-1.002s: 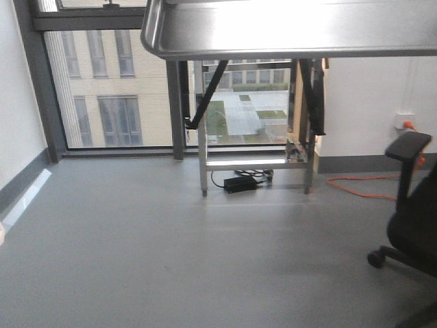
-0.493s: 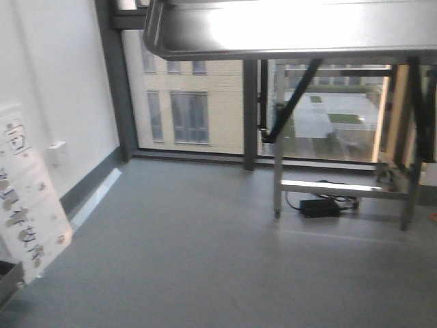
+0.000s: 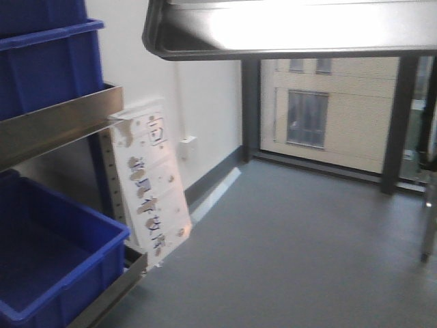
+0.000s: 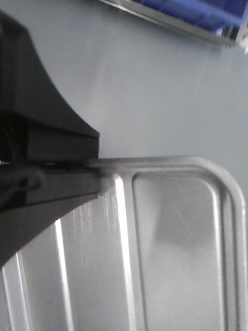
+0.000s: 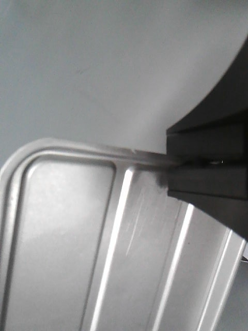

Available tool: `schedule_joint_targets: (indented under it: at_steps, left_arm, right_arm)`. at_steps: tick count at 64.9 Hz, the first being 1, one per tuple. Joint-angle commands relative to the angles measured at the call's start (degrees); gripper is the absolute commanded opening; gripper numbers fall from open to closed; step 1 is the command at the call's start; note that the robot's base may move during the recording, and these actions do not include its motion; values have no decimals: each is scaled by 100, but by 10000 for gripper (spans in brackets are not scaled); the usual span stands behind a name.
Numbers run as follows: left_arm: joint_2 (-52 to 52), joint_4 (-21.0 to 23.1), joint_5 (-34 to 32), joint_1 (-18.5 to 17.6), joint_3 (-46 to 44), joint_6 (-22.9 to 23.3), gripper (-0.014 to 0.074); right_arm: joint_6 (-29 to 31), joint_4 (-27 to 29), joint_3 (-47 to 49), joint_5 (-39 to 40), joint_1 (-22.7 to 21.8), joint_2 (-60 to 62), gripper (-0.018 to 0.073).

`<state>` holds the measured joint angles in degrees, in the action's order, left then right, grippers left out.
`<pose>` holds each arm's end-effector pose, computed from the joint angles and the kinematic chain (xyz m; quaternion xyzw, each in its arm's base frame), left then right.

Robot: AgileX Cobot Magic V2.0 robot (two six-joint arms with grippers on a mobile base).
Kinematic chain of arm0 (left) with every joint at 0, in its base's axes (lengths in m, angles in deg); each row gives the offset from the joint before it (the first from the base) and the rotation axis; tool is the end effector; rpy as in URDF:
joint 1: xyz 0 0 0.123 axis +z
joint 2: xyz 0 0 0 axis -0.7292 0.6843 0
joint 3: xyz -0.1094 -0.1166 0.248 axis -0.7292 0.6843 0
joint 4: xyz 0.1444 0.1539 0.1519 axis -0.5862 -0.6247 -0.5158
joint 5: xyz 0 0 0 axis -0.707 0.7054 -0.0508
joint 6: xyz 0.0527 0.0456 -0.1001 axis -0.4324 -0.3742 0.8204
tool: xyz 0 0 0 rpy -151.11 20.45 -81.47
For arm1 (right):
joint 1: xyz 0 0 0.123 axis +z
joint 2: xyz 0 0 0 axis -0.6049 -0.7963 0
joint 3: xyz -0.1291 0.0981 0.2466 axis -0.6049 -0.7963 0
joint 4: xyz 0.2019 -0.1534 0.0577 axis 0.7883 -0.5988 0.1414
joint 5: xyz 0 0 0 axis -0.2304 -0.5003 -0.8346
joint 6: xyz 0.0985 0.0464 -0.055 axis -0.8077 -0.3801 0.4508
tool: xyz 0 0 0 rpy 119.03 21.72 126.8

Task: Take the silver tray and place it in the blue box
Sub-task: 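Drive the base to the blue bin while holding the tray with both grippers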

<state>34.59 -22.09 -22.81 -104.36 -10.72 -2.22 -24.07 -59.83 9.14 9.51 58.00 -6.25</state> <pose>0.2069 -0.2601 0.3756 0.1301 0.9358 -0.1228 0.3036 0.1844 0.0653 0.3638 -0.0068 0.9373 0.1031 0.3330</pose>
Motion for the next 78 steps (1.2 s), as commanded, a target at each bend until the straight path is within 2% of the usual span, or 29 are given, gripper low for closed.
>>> schedule_joint_targets:
  at_steps: [1,78]
  left_arm:
    - [-208,-303,26,20,-176,-66,-97]
    - [-208,-303,26,20,-176,-66,-96]
  right_arm:
    - [81,-251,180,286,-49,69,57]
    - [81,-251,180,286,-49,69,57]
